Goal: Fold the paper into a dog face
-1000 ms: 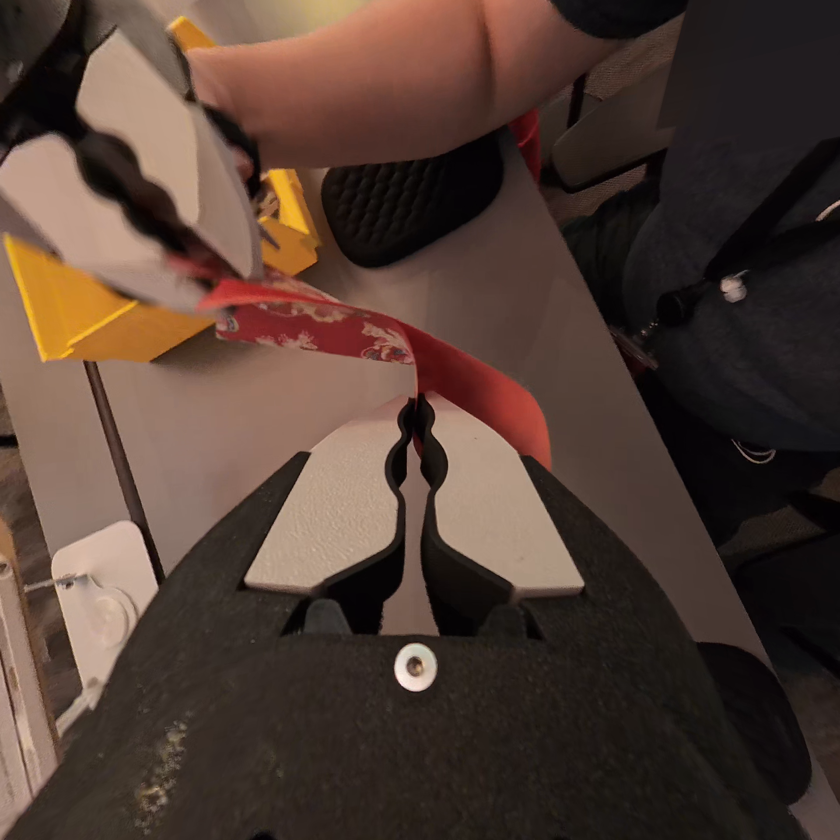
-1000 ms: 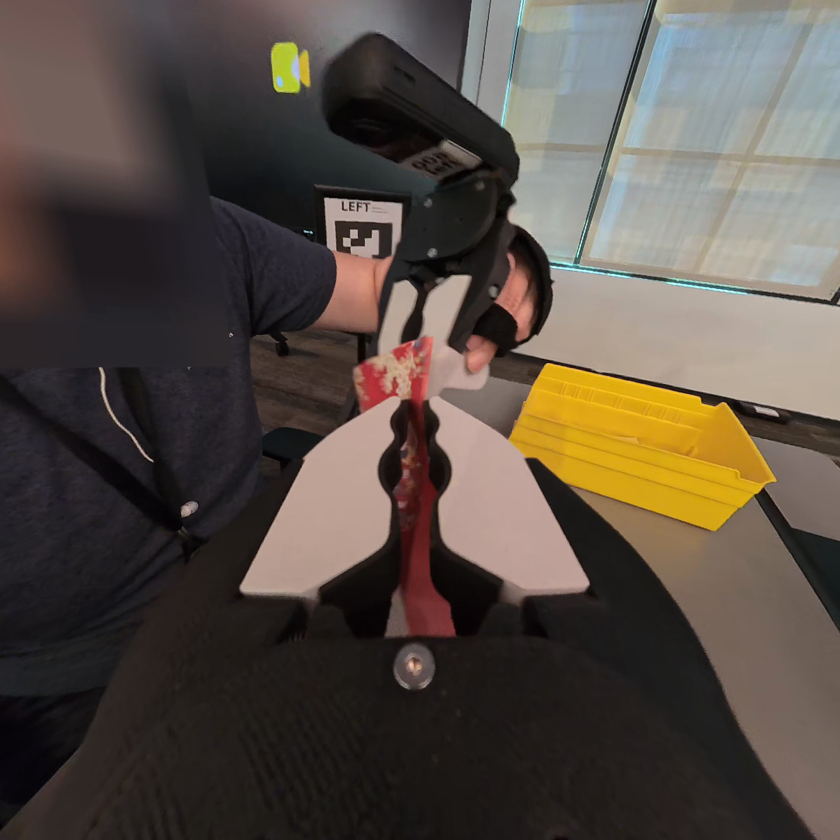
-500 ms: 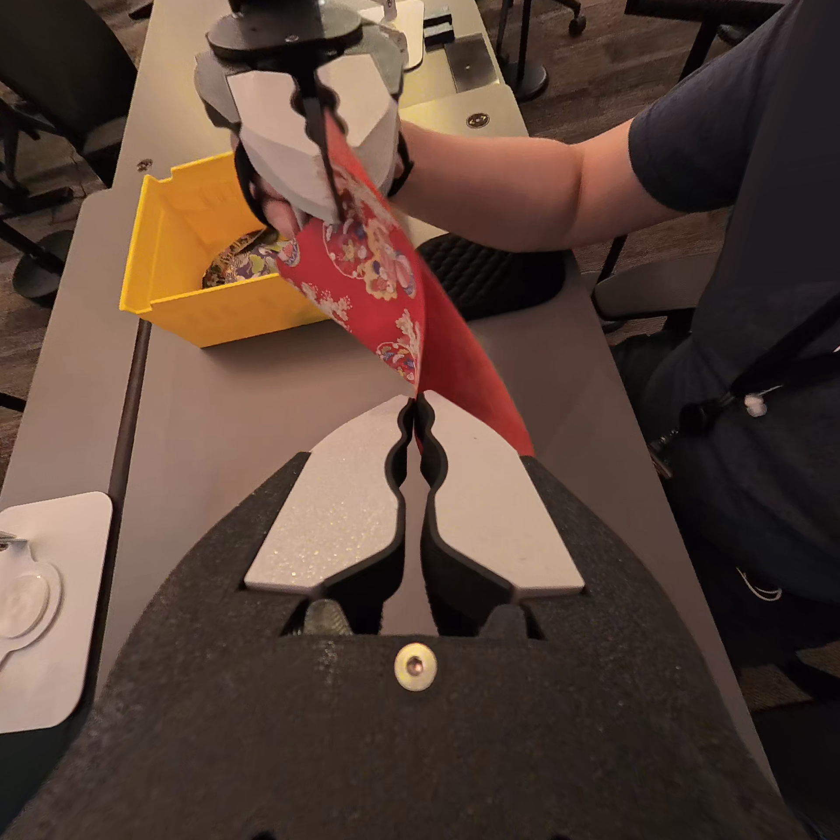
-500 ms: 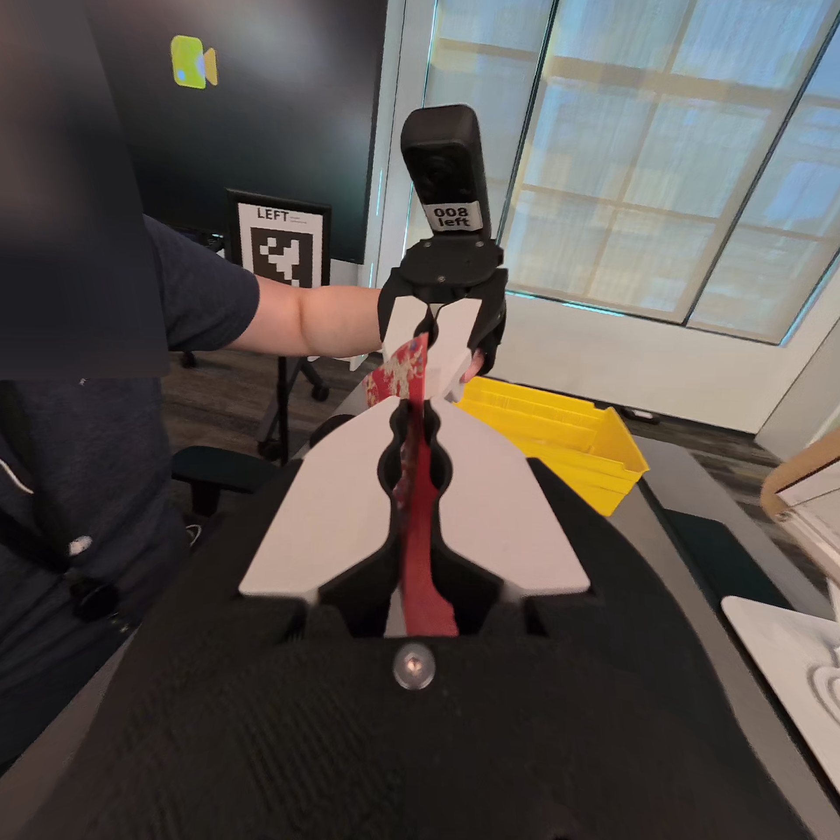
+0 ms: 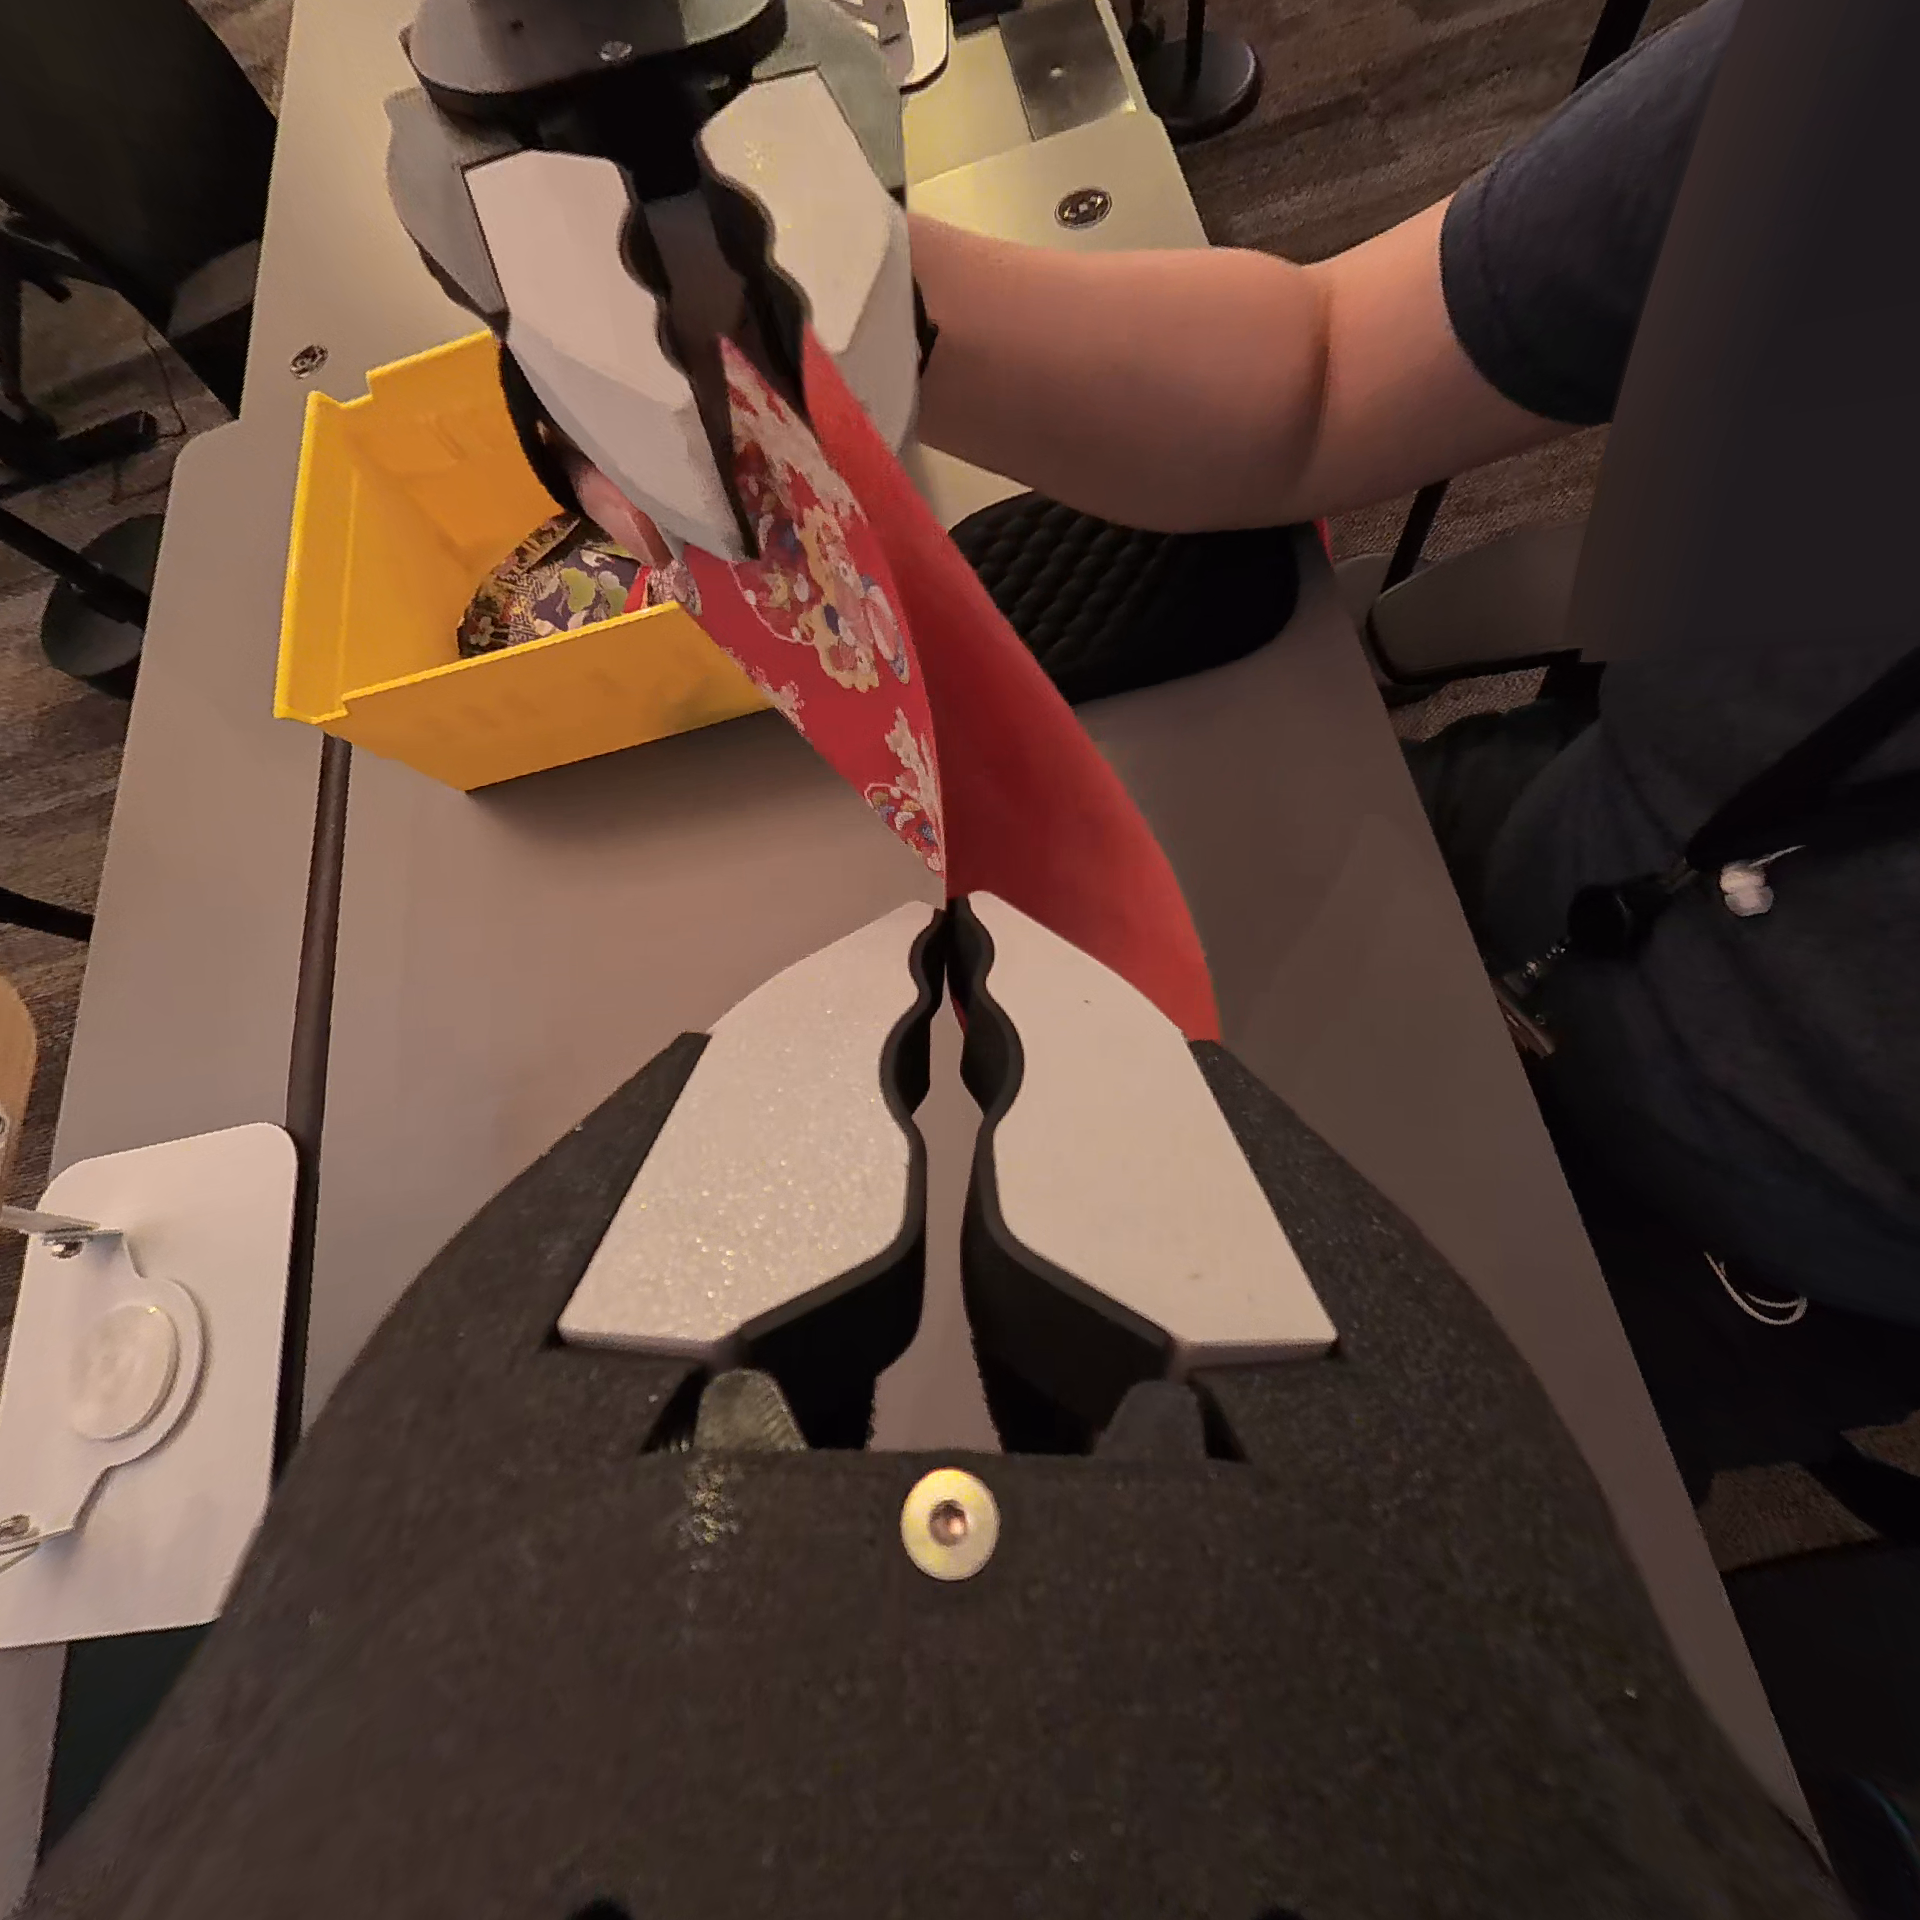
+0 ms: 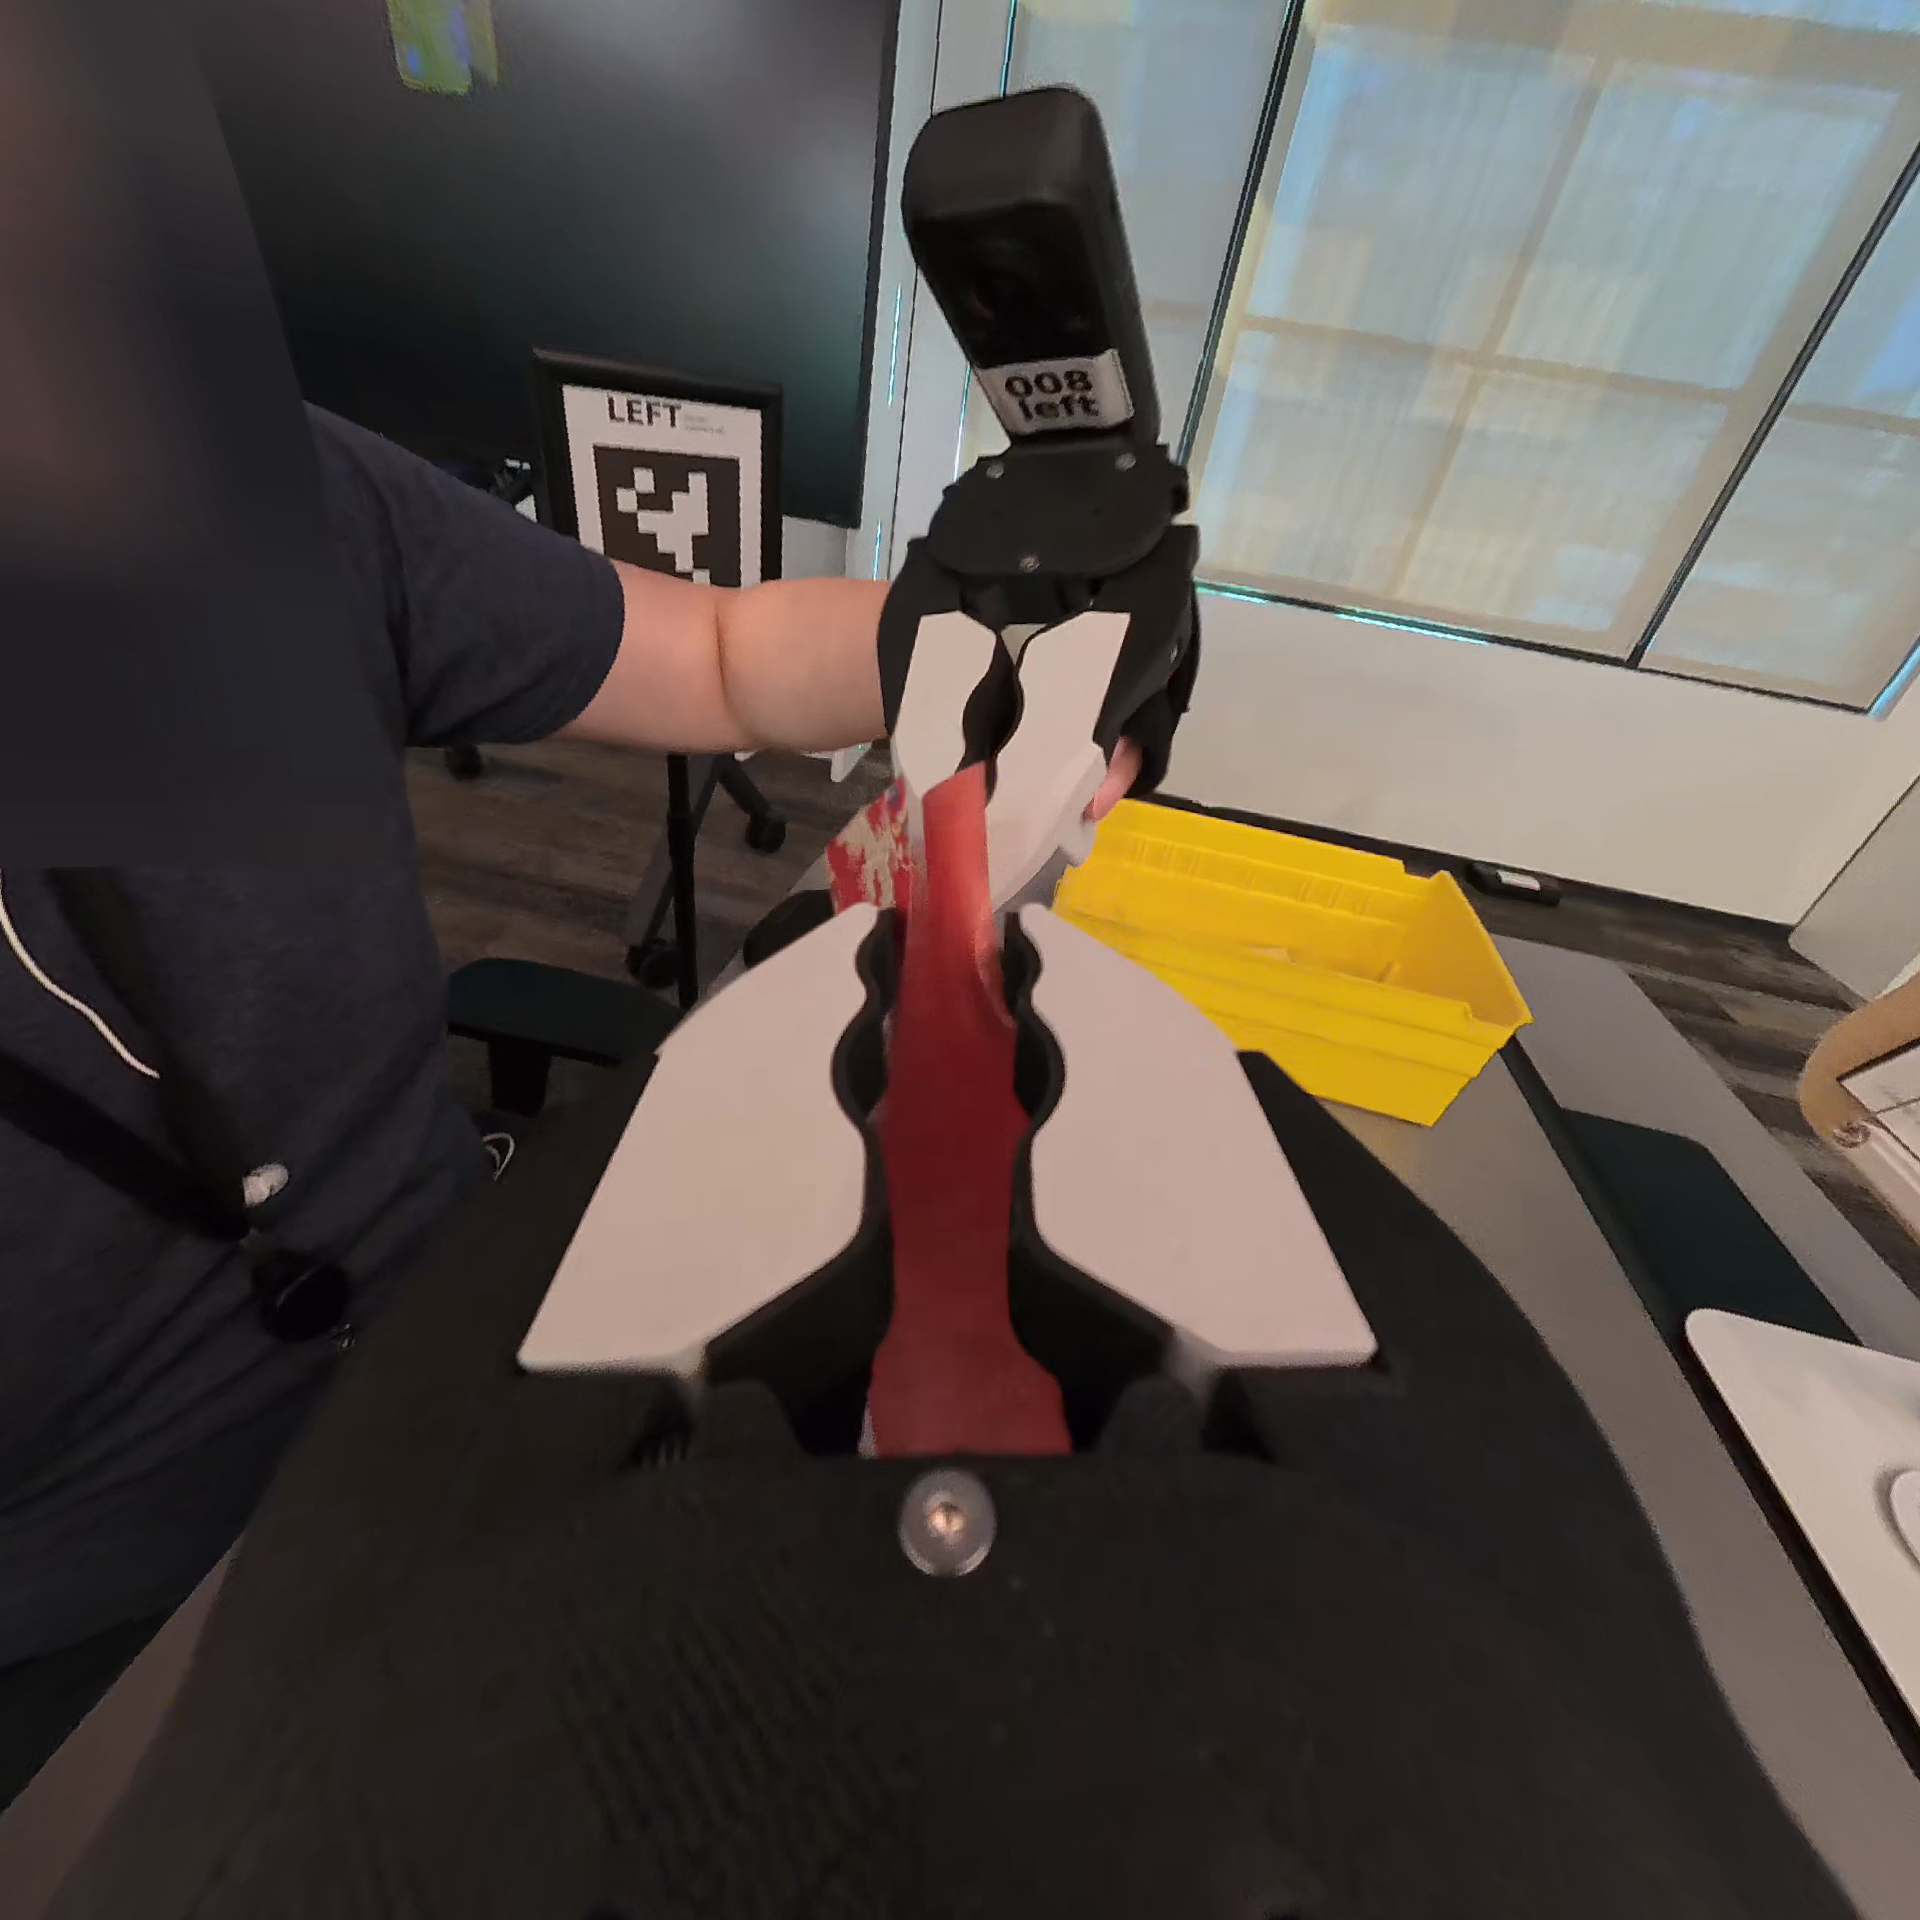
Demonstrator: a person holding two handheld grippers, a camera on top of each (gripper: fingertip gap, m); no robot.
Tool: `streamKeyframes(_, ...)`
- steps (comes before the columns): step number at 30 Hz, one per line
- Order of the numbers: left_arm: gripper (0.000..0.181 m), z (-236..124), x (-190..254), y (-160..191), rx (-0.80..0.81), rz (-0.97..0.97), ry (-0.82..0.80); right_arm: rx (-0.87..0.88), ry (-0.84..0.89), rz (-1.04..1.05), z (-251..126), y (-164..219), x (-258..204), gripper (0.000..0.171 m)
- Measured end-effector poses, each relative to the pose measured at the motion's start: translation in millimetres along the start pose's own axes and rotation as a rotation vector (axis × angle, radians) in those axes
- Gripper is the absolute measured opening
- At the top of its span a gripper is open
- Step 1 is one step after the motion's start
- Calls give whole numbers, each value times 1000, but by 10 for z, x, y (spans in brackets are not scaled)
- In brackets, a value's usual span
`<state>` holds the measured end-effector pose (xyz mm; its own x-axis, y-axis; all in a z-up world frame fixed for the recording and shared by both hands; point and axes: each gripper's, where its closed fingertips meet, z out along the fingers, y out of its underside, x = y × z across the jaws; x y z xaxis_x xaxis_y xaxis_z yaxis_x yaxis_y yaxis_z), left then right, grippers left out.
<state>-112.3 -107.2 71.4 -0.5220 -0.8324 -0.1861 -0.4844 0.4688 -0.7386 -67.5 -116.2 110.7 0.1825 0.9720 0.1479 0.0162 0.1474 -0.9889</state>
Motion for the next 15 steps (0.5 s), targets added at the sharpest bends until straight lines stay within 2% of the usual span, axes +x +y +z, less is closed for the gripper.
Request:
streamKeyframes(2, 0, 10, 17, -7, -4, -6, 14, -17, 8, -11, 20, 10, -5, 20)
streamKeyframes(4, 0, 25, 27, 5, -13, -4, 20, -20, -9, -21, 22, 2, -37, 4)
streamKeyframes(7, 0, 20, 12, 16, -8, -12, 12, -16, -28, -13, 15, -4, -62, 5)
streamKeyframes(11, 15, -47, -59, 23, 32, -76, -12, 14, -27, 3, -5, -54, -50, 1)
streamKeyframes(15, 31, -297, -218, -124, 193, -158, -61, 9, 23, -17, -2, -61, 18, 1)
